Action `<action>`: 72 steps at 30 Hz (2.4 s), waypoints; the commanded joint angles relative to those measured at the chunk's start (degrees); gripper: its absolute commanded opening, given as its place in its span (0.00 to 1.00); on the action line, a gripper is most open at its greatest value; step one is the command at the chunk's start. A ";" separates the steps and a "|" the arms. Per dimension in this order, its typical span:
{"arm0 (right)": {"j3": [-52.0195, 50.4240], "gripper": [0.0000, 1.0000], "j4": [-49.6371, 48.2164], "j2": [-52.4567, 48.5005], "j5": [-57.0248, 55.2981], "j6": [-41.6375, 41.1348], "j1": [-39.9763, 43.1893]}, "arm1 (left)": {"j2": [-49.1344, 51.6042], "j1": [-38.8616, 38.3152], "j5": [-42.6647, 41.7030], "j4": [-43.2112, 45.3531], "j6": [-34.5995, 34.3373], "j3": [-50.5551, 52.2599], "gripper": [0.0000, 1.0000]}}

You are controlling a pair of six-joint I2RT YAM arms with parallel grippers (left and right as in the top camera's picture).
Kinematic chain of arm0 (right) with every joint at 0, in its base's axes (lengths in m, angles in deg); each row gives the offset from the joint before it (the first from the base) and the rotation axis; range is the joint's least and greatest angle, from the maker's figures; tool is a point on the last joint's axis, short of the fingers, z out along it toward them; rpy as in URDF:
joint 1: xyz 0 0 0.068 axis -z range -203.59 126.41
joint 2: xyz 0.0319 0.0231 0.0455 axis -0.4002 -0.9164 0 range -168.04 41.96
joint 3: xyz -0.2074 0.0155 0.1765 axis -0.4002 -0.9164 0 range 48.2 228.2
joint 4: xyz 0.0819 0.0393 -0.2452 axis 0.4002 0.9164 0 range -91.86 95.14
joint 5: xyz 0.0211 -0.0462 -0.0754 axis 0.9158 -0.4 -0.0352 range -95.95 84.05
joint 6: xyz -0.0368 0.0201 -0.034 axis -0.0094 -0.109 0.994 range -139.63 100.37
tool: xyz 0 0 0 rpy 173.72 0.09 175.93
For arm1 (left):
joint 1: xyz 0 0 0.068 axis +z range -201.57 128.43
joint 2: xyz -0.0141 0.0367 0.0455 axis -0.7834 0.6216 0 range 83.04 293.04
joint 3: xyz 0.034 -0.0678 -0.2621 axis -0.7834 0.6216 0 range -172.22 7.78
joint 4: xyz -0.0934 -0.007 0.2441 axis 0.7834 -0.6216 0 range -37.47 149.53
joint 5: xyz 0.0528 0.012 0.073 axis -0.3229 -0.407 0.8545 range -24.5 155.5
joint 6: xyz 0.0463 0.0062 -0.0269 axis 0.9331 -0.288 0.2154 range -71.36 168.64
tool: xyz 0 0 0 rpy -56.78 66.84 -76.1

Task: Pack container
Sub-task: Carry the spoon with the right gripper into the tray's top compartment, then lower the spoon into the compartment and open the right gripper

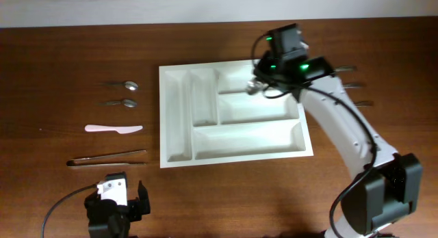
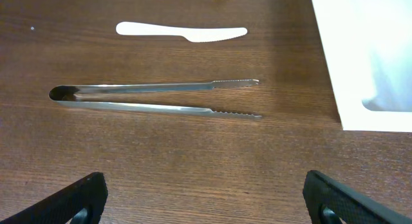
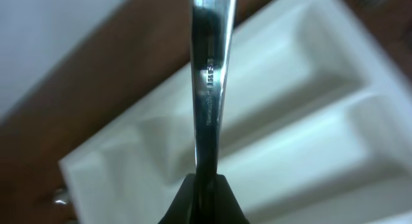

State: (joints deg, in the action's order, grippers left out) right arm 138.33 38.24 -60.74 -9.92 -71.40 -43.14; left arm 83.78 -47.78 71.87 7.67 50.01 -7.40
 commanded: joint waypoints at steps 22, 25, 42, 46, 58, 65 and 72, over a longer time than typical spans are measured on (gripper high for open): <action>1.05 0.04 -13.29 -14.43 -12.83 -37.77 -4.83 | -0.39 0.28 -0.44 -0.02 1.07 0.20 0.99; 1.05 0.04 -10.12 -14.93 -12.81 -39.45 -4.04 | -0.39 0.28 -0.44 -0.02 1.07 0.20 0.99; -1.36 0.04 -8.20 -19.50 -11.06 -38.95 -3.82 | -0.39 0.28 -0.44 -0.02 1.07 0.20 0.99; -1.36 0.04 -9.57 -19.65 -10.88 -38.36 -4.02 | -0.39 0.28 -0.44 -0.02 1.07 0.20 0.99; -1.29 0.04 -18.14 -19.39 -5.31 -32.44 -4.04 | -0.39 0.28 -0.44 -0.02 1.07 0.20 0.99; -0.81 0.04 -20.83 -19.39 -3.96 -29.46 -4.04 | -0.39 0.28 -0.44 -0.02 1.07 0.20 0.99; -0.81 0.04 -23.41 -19.39 -5.70 -29.44 -3.98 | -0.39 0.28 -0.44 -0.02 1.07 0.20 0.99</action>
State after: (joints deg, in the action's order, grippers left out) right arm 137.24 16.06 -79.20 -14.46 -101.87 -46.95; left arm 83.76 -47.78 71.85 7.67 50.01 -7.40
